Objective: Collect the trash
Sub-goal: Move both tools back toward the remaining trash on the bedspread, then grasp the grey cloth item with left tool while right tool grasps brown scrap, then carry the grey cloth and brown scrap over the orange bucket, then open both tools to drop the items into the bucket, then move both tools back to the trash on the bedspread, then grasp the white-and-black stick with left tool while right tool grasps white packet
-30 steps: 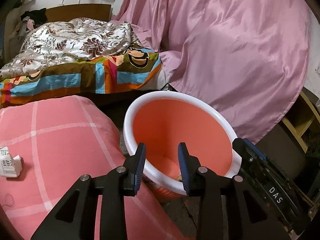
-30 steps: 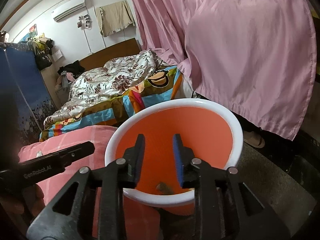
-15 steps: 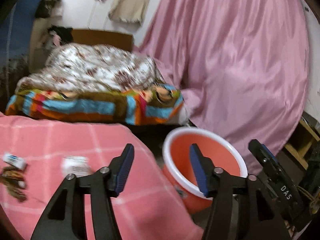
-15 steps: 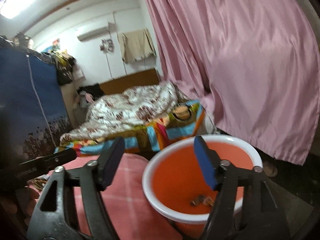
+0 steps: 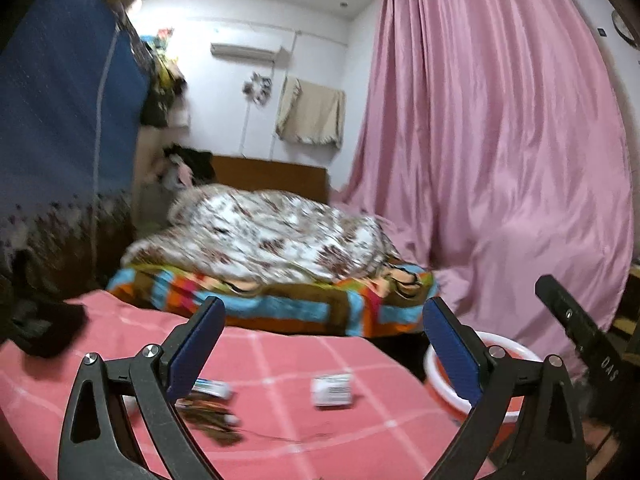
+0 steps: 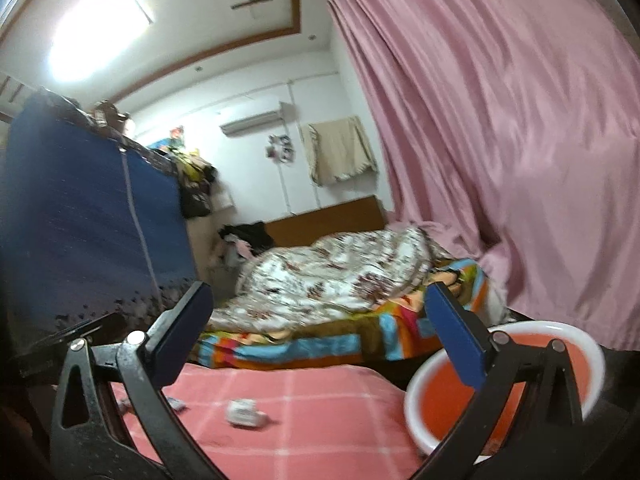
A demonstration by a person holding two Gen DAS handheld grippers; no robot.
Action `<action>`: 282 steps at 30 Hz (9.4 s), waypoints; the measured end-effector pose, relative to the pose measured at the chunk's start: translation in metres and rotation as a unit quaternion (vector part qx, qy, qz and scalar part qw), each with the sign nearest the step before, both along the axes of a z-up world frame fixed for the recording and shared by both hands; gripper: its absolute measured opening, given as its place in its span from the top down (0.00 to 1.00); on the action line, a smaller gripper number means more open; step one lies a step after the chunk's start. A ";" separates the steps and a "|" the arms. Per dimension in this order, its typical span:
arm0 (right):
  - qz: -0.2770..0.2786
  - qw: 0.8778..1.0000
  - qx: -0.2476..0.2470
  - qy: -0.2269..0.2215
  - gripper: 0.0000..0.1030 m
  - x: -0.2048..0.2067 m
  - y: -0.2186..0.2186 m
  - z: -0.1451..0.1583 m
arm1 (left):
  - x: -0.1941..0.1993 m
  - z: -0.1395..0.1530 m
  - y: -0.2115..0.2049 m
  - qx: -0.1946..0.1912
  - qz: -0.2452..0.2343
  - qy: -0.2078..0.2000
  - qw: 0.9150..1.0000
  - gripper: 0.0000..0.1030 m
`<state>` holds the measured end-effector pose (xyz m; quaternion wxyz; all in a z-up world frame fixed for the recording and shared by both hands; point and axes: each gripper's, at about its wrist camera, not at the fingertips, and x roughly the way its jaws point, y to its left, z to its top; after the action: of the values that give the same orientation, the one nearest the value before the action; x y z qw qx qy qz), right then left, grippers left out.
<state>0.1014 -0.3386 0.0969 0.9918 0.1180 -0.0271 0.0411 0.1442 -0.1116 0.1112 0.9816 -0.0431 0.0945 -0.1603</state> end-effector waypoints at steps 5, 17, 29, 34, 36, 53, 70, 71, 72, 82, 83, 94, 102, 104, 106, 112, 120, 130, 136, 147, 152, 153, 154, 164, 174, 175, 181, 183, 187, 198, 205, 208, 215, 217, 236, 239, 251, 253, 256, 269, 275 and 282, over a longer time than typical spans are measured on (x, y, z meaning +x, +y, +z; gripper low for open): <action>0.024 0.999 -0.019 -0.026 0.00 -0.002 0.036 0.002 | -0.015 -0.002 0.042 0.001 0.033 -0.017 0.999 0.06; 0.075 0.994 -0.070 -0.024 0.00 0.014 0.100 -0.004 | -0.040 -0.020 0.143 -0.013 0.102 -0.023 0.994 0.06; 0.127 0.980 -0.131 0.075 0.00 0.058 0.153 -0.031 | -0.019 -0.053 0.172 -0.003 0.102 0.075 0.992 0.06; 0.153 0.972 -0.122 0.127 0.11 0.080 0.158 -0.044 | 0.003 -0.067 0.167 -0.001 0.078 0.137 0.988 0.07; 0.162 0.969 -0.118 0.143 0.21 0.086 0.158 -0.049 | 0.014 -0.073 0.165 0.000 0.067 0.164 0.984 0.12; 0.267 0.911 -0.126 0.289 0.57 0.126 0.187 -0.096 | 0.095 -0.115 0.159 -0.008 -0.015 0.340 0.940 0.72; 0.303 0.882 -0.217 0.289 0.90 0.115 0.235 -0.104 | 0.065 -0.101 0.167 -0.021 0.010 0.304 0.952 0.84; 0.305 0.883 -0.214 0.287 0.91 0.114 0.233 -0.103 | 0.062 -0.099 0.169 -0.021 0.014 0.300 0.954 0.84; 0.306 0.884 -0.209 0.284 0.91 0.113 0.233 -0.102 | 0.059 -0.096 0.167 -0.019 0.019 0.293 0.956 0.84; 0.317 0.913 -0.149 0.212 0.93 0.085 0.200 -0.072 | 0.034 -0.081 0.162 -0.011 0.027 0.247 0.969 0.84; 0.320 0.917 -0.136 0.193 0.93 0.081 0.194 -0.067 | 0.032 -0.079 0.160 -0.011 0.026 0.239 0.971 0.84; 0.274 0.955 -0.093 0.060 0.93 0.046 0.152 -0.022 | 0.003 -0.037 0.119 -0.004 0.008 0.126 0.992 0.84; 0.192 0.978 -0.075 -0.004 0.93 0.019 0.101 0.002 | -0.015 -0.001 0.068 0.009 -0.014 0.027 0.999 0.84; 0.170 0.983 -0.072 -0.012 0.93 0.014 0.086 0.007 | -0.019 0.007 0.051 0.017 -0.022 0.007 1.000 0.84; 0.141 0.987 -0.068 -0.019 0.93 0.007 0.071 0.009 | -0.021 0.012 0.034 0.025 -0.035 -0.007 0.999 0.84; 0.055 0.996 -0.062 -0.021 0.93 -0.006 0.026 0.009 | -0.014 0.017 -0.018 0.029 -0.081 -0.016 0.996 0.84; -0.023 0.999 -0.042 0.000 0.93 -0.018 -0.035 0.003 | 0.002 0.010 -0.093 0.037 -0.149 -0.021 0.988 0.84; -0.093 0.993 -0.017 0.074 0.93 -0.015 -0.097 -0.020 | 0.025 -0.020 -0.168 0.043 -0.198 0.045 0.978 0.84; -0.108 0.987 -0.005 0.117 0.93 -0.005 -0.119 -0.035 | 0.038 -0.039 -0.195 0.052 -0.216 0.089 0.971 0.84; -0.117 0.972 0.026 0.201 0.93 0.019 -0.143 -0.059 | 0.066 -0.074 -0.226 0.067 -0.232 0.173 0.955 0.84; -0.117 0.966 0.045 0.226 0.93 0.025 -0.149 -0.068 | 0.075 -0.083 -0.235 0.070 -0.241 0.197 0.948 0.84; -0.116 0.965 0.048 0.229 0.92 0.025 -0.150 -0.069 | 0.077 -0.085 -0.236 0.070 -0.243 0.203 0.946 0.84; -0.116 0.964 0.052 0.234 0.92 0.026 -0.151 -0.072 | 0.078 -0.087 -0.237 0.070 -0.244 0.208 0.945 0.83; -0.136 0.955 0.067 0.256 0.90 0.026 -0.163 -0.081 | 0.092 -0.100 -0.242 0.055 -0.265 0.261 0.927 0.72; -0.146 0.953 0.072 0.255 0.78 0.019 -0.171 -0.081 | 0.093 -0.094 -0.239 0.040 -0.260 0.263 0.928 0.63; -0.145 0.954 0.073 0.253 0.76 0.019 -0.170 -0.080 | 0.092 -0.093 -0.238 0.039 -0.258 0.261 0.929 0.62; -0.139 0.962 0.062 0.228 0.55 0.016 -0.158 -0.071 | 0.085 -0.080 -0.221 0.034 -0.238 0.240 0.940 0.58; -0.134 0.966 0.057 0.215 0.45 0.015 -0.152 -0.065 | 0.082 -0.074 -0.213 0.034 -0.228 0.231 0.945 0.55; -0.125 0.974 0.041 0.184 0.36 0.013 -0.136 -0.053 | 0.076 -0.058 -0.182 0.018 -0.194 0.204 0.959 0.43; -0.060 0.996 -0.034 0.061 0.00 0.002 -0.046 -0.019 | 0.040 -0.021 -0.067 -0.015 -0.063 0.075 0.995 0.06; -0.004 0.998 -0.059 -0.002 0.00 -0.005 0.013 -0.007 | 0.008 -0.011 0.001 -0.020 0.008 0.020 1.000 0.03; 0.015 0.996 -0.080 -0.023 0.00 -0.011 0.041 -0.005 | -0.009 -0.009 0.028 -0.015 0.029 -0.006 0.999 0.02; 0.036 0.990 -0.119 -0.062 0.00 -0.022 0.087 -0.006 | -0.043 -0.011 0.078 -0.008 0.065 -0.045 0.997 0.02; 0.047 0.989 -0.123 -0.066 0.00 -0.024 0.097 -0.008 | -0.049 -0.014 0.089 -0.003 0.078 -0.051 0.996 0.02; 0.060 0.983 -0.173 -0.007 0.00 0.022 0.120 -0.033 | -0.026 -0.056 0.125 0.027 0.066 0.027 0.997 0.02; 0.056 0.982 -0.180 0.030 0.00 0.038 0.120 -0.039 | -0.008 -0.061 0.121 0.031 0.051 0.064 0.996 0.02; 0.091 0.953 -0.171 0.233 0.08 0.121 0.117 -0.075 | 0.067 -0.091 0.108 0.012 -0.019 0.216 0.976 0.37; 0.103 0.942 -0.168 0.272 0.17 0.138 0.116 -0.085 | 0.078 -0.096 0.107 0.004 -0.034 0.238 0.971 0.45; 0.112 0.929 -0.165 0.313 0.25 0.156 0.118 -0.099 | 0.089 -0.100 0.106 0.002 -0.051 0.258 0.965 0.49; 0.163 0.909 -0.142 0.356 0.53 0.167 0.120 -0.110 | 0.101 -0.119 0.083 0.051 -0.109 0.305 0.945 0.75; 0.170 0.911 -0.139 0.349 0.53 0.155 0.117 -0.107 | 0.091 -0.122 0.069 0.094 -0.122 0.296 0.943 0.77; 0.172 0.912 -0.136 0.345 0.53 0.144 0.110 -0.105 | 0.083 -0.127 0.052 0.125 -0.142 0.294 0.937 0.81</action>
<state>0.2453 -0.2282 -0.0078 0.9232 -0.0080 0.3437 0.1715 0.2271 -0.0598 -0.0157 0.8742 0.0485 0.4036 -0.2655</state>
